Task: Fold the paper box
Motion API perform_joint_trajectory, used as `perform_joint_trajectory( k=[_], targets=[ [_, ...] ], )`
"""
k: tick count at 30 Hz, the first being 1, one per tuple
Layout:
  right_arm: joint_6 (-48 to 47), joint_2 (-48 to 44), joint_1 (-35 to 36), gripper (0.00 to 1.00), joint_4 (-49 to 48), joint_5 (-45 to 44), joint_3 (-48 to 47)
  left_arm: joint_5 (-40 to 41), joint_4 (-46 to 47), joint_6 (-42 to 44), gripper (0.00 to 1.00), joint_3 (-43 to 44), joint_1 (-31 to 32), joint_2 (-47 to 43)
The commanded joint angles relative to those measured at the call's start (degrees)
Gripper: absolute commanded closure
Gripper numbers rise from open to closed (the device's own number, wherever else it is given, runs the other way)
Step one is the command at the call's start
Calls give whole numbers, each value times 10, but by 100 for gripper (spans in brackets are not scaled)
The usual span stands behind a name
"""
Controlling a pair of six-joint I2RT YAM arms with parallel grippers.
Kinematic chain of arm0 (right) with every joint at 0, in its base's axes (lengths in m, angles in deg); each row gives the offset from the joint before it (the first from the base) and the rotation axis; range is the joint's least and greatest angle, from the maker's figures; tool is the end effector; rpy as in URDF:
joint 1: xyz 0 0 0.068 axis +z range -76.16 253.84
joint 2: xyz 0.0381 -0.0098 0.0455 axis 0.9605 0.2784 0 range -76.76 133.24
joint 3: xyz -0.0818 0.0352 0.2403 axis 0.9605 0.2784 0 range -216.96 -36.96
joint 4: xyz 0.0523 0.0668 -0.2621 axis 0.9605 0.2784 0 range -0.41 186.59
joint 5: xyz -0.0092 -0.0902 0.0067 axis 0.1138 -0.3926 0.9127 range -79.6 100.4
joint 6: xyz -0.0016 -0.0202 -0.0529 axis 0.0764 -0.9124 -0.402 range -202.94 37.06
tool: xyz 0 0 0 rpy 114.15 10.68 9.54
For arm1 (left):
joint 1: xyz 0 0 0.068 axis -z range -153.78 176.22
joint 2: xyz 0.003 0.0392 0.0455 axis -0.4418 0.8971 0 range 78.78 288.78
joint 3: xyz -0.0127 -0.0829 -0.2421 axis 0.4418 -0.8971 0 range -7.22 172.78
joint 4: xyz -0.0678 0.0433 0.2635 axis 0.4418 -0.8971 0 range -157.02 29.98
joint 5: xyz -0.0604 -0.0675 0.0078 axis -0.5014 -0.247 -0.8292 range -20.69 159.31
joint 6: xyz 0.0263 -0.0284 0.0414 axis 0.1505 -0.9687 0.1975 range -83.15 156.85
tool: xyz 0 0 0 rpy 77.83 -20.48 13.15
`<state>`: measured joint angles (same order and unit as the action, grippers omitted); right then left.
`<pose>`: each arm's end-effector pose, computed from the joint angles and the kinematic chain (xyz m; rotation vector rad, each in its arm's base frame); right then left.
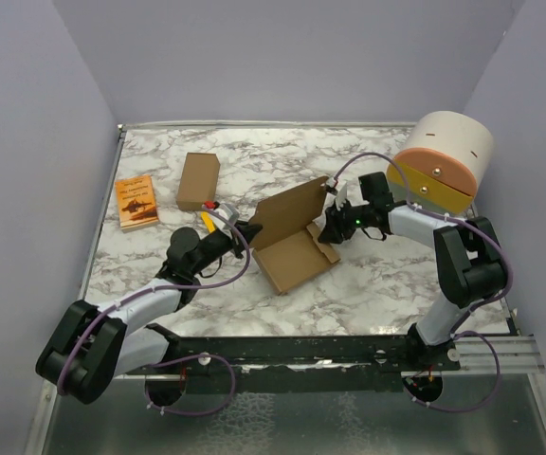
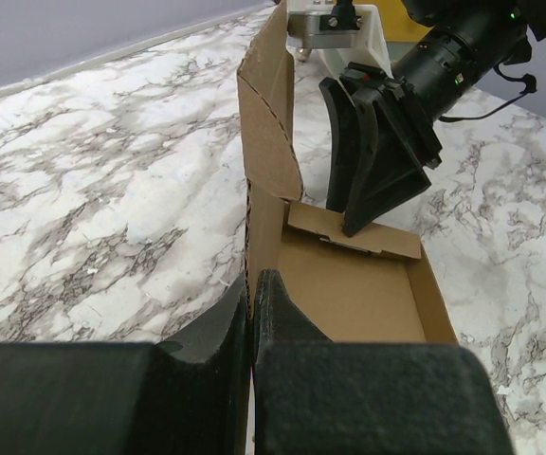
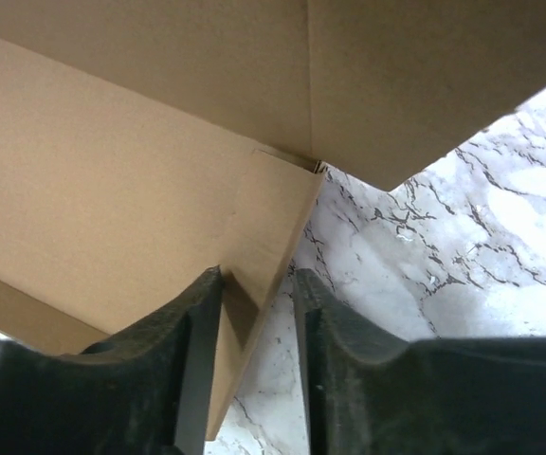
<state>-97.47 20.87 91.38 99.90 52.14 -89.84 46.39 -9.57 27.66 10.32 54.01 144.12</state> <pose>0.3152 0.1272 0.1329 -0.9398 2.2273 0.9345 0.2108 -0.1286 0.1906 0.5756 1.4772 -0.8133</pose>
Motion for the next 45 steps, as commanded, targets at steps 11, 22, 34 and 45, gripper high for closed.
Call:
perform_joint_trajectory(
  k=[11,22,34,45],
  targets=[
    [-3,-6,3,65,13,18,-5,-19,40,9,100,-3,2,-32],
    [1,-5,5,93,-1,-16,-1,-26,46,4,100,-1,2,-34],
    [-30,-11,9,74,31,14,4,3,20,8,100,-7,2,-45],
    [-44,-4,10,74,54,-2,12,6,21,11,100,-11,2,-49]
  ],
)
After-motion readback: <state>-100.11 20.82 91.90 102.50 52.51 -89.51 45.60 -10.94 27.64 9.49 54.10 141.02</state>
